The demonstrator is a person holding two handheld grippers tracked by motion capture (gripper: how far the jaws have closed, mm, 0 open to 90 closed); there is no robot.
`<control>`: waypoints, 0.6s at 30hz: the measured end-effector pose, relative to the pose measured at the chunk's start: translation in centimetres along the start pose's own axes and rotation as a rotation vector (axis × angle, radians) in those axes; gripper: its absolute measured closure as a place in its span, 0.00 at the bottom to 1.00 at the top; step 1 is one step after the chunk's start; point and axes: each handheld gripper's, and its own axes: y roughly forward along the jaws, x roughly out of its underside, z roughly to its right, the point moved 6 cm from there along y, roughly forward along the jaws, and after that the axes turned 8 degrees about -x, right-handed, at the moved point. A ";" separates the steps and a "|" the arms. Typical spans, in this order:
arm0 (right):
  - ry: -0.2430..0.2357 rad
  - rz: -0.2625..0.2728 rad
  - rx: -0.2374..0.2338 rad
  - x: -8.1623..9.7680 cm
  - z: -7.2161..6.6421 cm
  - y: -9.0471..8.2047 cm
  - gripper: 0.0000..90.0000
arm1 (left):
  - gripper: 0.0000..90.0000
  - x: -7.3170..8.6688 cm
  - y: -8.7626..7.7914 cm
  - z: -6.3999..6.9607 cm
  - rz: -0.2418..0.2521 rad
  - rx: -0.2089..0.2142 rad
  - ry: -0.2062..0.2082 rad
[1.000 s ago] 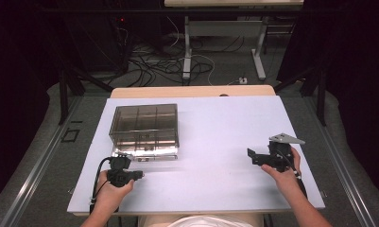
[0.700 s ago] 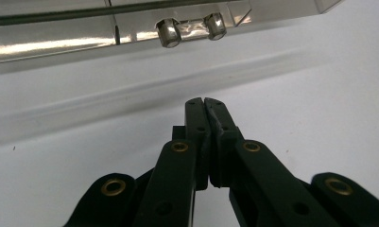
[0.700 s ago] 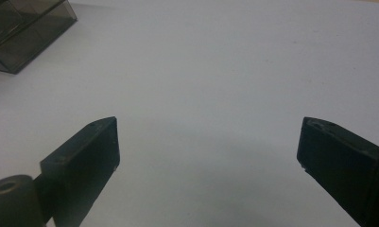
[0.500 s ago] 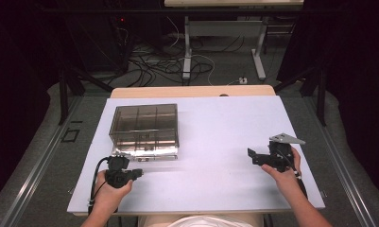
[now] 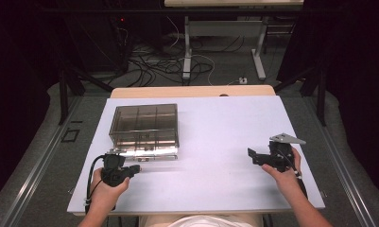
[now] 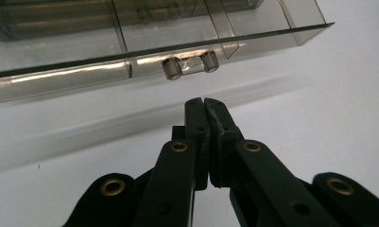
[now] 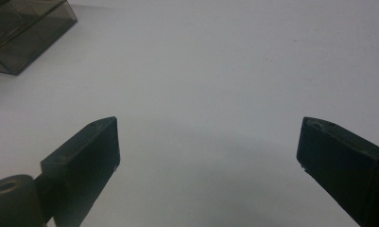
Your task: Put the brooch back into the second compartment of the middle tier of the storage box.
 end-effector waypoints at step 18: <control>0.002 0.009 0.009 0.0 0.1 -0.2 0.07 | 1.00 -1.0 -1.5 0.0 0.082 -0.013 0.006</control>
